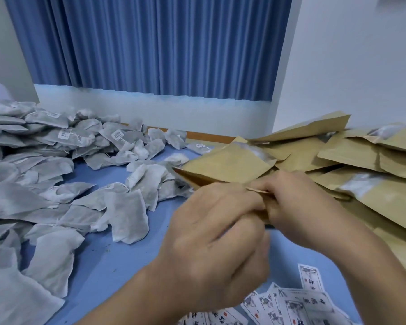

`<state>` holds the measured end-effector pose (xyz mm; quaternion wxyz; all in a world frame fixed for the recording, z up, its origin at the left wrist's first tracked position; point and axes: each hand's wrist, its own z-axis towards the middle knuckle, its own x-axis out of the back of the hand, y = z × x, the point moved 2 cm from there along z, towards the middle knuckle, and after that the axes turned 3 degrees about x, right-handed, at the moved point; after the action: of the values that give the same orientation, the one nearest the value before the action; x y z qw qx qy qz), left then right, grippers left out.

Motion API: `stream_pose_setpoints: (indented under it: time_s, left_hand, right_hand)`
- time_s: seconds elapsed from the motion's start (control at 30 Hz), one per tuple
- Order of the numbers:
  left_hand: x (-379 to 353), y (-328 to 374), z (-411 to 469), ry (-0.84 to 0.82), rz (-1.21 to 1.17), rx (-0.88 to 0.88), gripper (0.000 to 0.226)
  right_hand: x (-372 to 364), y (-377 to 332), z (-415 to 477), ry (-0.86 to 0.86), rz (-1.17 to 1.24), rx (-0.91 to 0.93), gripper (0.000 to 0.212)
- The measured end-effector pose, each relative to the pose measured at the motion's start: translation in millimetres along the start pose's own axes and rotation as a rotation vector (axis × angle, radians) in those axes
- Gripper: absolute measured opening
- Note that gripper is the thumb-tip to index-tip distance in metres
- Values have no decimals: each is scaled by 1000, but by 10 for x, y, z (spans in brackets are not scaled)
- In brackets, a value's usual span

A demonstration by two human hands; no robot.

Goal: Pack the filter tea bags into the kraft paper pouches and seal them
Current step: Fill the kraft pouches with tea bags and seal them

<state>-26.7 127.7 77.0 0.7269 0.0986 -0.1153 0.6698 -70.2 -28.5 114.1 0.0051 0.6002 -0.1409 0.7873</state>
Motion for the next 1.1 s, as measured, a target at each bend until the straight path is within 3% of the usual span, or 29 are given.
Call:
stream_pose_setpoints:
  time_s: [0.13, 0.23, 0.37, 0.43, 0.53, 0.63, 0.7, 0.8, 0.9, 1.0, 1.1]
  left_hand:
    - [-18, 11, 213, -366, 364, 229, 18]
    - [-221, -159, 220, -661, 663, 491, 26]
    - [-681, -726, 284, -832, 586, 690, 12]
    - [-884, -1050, 289, -955, 487, 742, 40]
    - [-1114, -1356, 204, -972, 183, 857, 44]
    - [-1365, -1502, 13, -892, 122, 818, 44]
    - [-1512, -1486, -149, -921, -68, 858, 60]
    - [-1589, -1518, -239, -964, -31, 776, 84]
    - [-1480, -1446, -220, -954, 63, 655, 62]
    - [-1369, -1139, -330, -906, 51, 740, 17]
    - [-1172, -694, -664, -759, 52, 594, 14]
  right_hand:
    - [140, -155, -27, 129, 34, -2, 23]
    - [194, -123, 80, 250, -12, -54, 35]
    - [119, -83, 305, 323, -46, -117, 49]
    - [-12, -79, 374, 329, -56, -126, 50]
    - [-217, -12, 448, 412, -56, -134, 50]
    - [-371, 166, 530, 494, 34, -212, 60]
    - [-471, 291, 574, 496, 71, -269, 64]
    - [-590, 392, 644, 490, 116, -286, 61]
    - [-664, 440, 717, 453, 163, -283, 61]
    - [-686, 514, 728, 433, 149, -280, 62]
    - [-671, 616, 712, 422, 164, -306, 63]
